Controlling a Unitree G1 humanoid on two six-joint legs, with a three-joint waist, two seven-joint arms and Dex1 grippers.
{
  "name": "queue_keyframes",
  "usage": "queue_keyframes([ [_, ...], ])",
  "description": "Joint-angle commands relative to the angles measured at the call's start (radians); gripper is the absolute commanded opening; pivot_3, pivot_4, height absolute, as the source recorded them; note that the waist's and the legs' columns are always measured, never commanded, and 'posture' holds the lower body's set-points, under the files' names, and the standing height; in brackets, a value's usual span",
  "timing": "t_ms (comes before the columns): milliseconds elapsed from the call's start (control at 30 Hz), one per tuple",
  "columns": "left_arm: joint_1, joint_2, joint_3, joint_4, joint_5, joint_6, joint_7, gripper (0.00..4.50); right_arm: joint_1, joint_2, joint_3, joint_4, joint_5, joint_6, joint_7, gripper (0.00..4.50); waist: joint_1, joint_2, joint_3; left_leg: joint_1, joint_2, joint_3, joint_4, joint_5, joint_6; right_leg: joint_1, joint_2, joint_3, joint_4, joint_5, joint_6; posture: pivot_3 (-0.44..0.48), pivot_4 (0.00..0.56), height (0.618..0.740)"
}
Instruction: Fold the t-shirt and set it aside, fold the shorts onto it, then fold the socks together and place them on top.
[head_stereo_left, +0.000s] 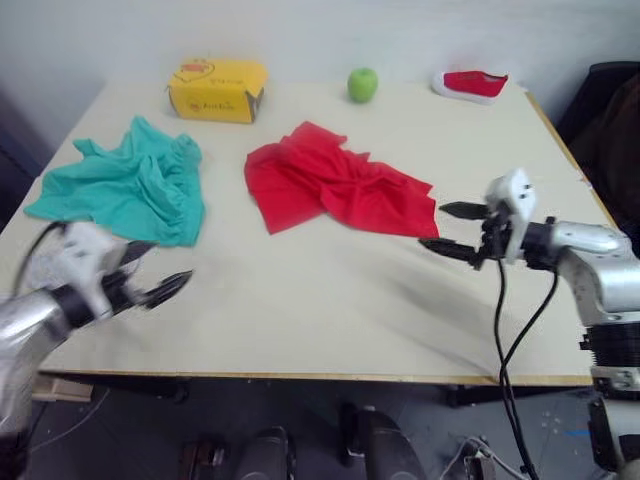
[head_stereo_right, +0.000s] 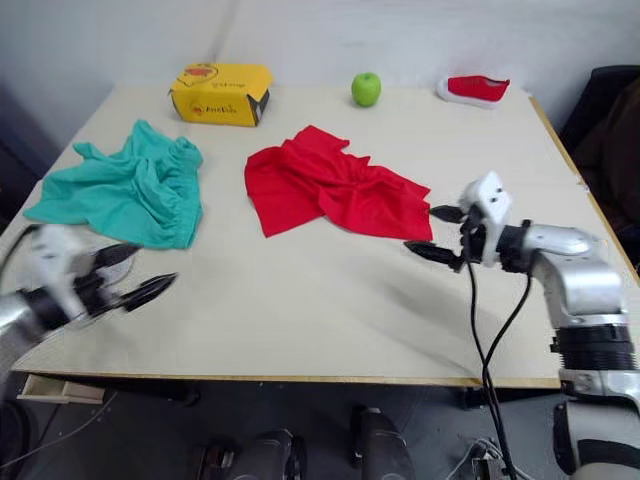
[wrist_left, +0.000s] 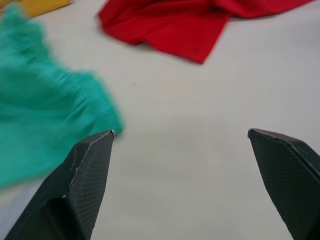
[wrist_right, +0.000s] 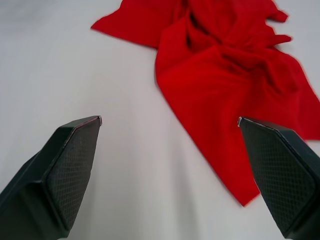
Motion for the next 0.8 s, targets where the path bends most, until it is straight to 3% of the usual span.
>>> queue_keyframes([
  [33, -0.243, -0.024, -0.219, 0.213, 0.147, -0.104, -0.093, 4.5, -0.074, 0.033, 0.068, 0.089, -0.096, -0.058, -0.021, 4.47, -0.004, 0.0, 0.0, 0.0, 0.0, 0.0, 0.003, 0.0, -0.001, 0.0, 0.0, 0.0, 0.002, 0.0, 0.0, 0.0, 0.15, 0.74],
  [167, -0.536, -0.128, -0.396, 0.541, 0.298, -0.246, -0.156, 4.5, -0.163, 0.091, 0.123, 0.261, -0.196, -0.116, -0.083, 4.47, -0.006, 0.0, 0.0, -0.002, 0.0, 0.002, 0.005, 0.003, -0.005, -0.001, 0.001, 0.0, 0.004, 0.001, 0.001, 0.0, 0.15, 0.74],
  [367, -0.813, -0.27, -0.485, 1.035, 0.443, -0.454, -0.162, 4.5, -0.278, 0.181, 0.131, 0.49, -0.259, -0.148, -0.139, 4.47, -0.019, 0.0, 0.0, -0.006, 0.0, 0.004, 0.006, 0.004, -0.004, -0.002, 0.002, 0.0, 0.004, 0.002, 0.003, 0.0, 0.15, 0.74],
  [500, -0.905, -0.337, -0.481, 1.27, 0.486, -0.536, -0.15, 4.5, -0.33, 0.218, 0.131, 0.608, -0.293, -0.138, -0.178, 4.47, -0.026, 0.0, 0.0, -0.006, 0.0, 0.004, 0.007, 0.004, -0.004, -0.003, 0.001, 0.0, 0.003, 0.002, 0.004, 0.0, 0.15, 0.74],
  [700, -0.957, -0.388, -0.475, 1.419, 0.542, -0.578, -0.113, 4.5, -0.395, 0.257, 0.105, 0.754, -0.31, -0.116, -0.237, 4.47, -0.026, 0.0, 0.0, -0.004, 0.0, 0.004, 0.008, 0.005, -0.004, -0.002, 0.0, 0.001, 0.007, 0.002, 0.004, 0.0, 0.15, 0.74],
  [800, -0.967, -0.395, -0.471, 1.451, 0.565, -0.583, -0.095, 3.89, -0.397, 0.26, 0.136, 0.784, -0.351, -0.105, -0.231, 3.86, -0.025, 0.0, 0.0, -0.002, 0.0, 0.004, 0.008, 0.005, -0.004, -0.001, 0.0, 0.001, 0.008, 0.002, 0.004, 0.0, 0.15, 0.74],
])
